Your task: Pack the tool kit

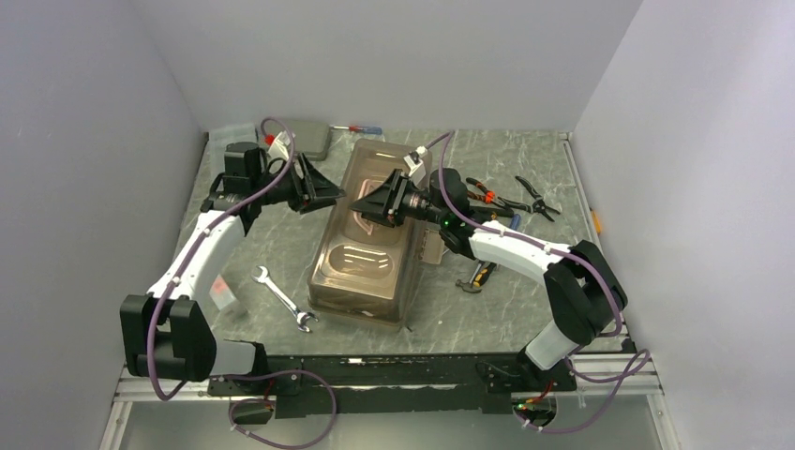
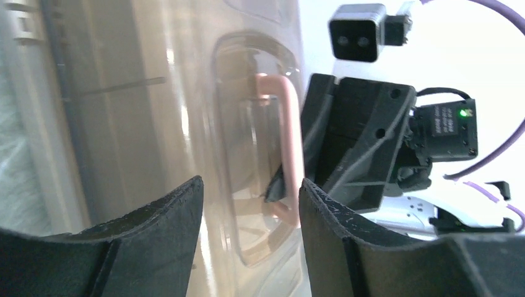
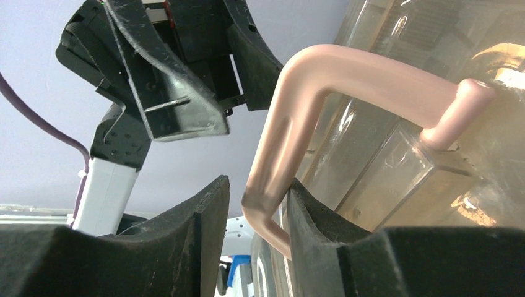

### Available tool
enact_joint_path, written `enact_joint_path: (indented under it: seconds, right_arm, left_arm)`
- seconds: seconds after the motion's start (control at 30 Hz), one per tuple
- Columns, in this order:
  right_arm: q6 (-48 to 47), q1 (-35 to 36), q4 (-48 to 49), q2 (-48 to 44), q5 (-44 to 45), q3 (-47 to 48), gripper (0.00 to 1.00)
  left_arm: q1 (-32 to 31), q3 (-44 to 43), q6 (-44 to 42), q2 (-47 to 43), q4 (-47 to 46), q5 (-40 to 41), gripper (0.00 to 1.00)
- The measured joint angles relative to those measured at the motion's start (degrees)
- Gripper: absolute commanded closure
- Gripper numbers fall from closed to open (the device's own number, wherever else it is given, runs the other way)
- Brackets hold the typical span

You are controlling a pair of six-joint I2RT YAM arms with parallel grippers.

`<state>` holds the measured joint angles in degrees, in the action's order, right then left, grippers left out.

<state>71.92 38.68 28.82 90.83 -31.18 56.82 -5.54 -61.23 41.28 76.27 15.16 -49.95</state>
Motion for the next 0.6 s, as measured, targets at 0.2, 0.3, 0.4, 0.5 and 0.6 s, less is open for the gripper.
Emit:
enact_joint_path:
  seconds: [0.2,0.3,0.4,0.5,0.6]
  right_arm:
    - [0.15,-0.02,0.11,0.00,-0.44,-0.07,0.59]
    - [0.17,-0.02,0.17,0.00,-0.50,-0.13,0.59]
    - [0.17,-0.02,0.20,0.00,-0.61,-0.13,0.60]
    - [0.15,-0.02,0.20,0.00,-0.72,-0.13,0.60]
    - [0.15,-0.02,0.20,0.00,-0.83,-0.13,0.60]
  left_arm:
    - [-2.29,-0.20,2.08,0.59,-1.86,-2.75,0.39]
    - [-2.38,-1.60,1.57,0.61,0.15,-2.64,0.40]
    - [-2.38,-2.71,1.42,0.61,0.33,-2.69,0.39]
    - [-2.71,-2.93,1.33,1.09,0.59,-2.67,0.38]
    - [-3.65,-2.93,1.38,2.32,0.76,-2.67,0.38]
